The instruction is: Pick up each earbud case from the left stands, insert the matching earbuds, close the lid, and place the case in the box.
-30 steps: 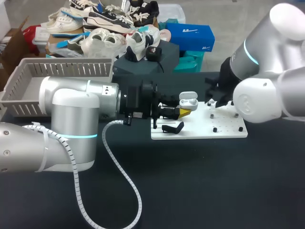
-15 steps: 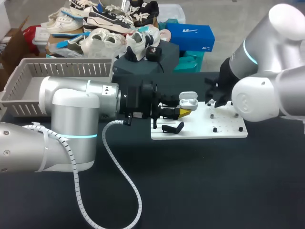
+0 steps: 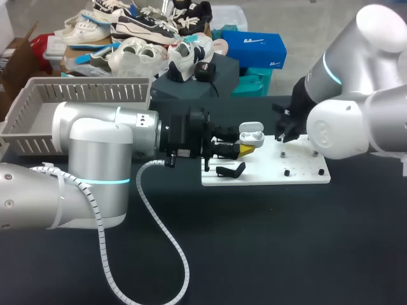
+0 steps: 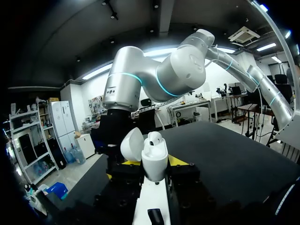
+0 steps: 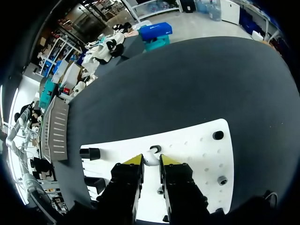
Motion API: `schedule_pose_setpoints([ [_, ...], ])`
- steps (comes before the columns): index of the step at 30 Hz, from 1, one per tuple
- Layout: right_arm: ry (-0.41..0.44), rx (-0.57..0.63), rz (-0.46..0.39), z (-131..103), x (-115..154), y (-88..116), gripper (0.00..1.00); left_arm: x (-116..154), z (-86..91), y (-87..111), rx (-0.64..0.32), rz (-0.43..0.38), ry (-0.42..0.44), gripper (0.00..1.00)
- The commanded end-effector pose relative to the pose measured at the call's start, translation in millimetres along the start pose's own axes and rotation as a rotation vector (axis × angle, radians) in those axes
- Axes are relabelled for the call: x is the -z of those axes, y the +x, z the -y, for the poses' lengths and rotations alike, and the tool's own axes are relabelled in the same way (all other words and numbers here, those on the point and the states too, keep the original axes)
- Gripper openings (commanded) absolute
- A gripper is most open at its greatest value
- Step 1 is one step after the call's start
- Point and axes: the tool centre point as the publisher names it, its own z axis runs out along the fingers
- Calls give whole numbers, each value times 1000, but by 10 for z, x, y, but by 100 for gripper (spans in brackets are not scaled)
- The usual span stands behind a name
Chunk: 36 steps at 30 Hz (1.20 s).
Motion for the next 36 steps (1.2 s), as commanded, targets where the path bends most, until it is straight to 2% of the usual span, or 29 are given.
schedule_pose_setpoints([
  [1, 0, -2, -6, 3, -12, -10, 5, -3, -9, 4, 0, -1, 2, 0],
  [9, 1, -11, -5, 9, -11, -8, 0, -3, -9, 4, 0, -1, 2, 0],
  [16, 1, -23, 36, -13, 189, 18, 0, -3, -9, 4, 0, -1, 2, 0],
  [21, -3, -21, 100, -56, 479, 77, 0, -3, -9, 4, 0, -1, 2, 0],
  [26, 13, -26, 177, -48, 893, 250, 0, -3, -9, 4, 0, -1, 2, 0],
  [32, 47, -3, 238, -6, 1451, 564, 0, -3, -9, 4, 0, -1, 2, 0],
  [36, 85, 48, 232, -33, 1725, 843, 0, -3, -9, 4, 0, -1, 2, 0],
])
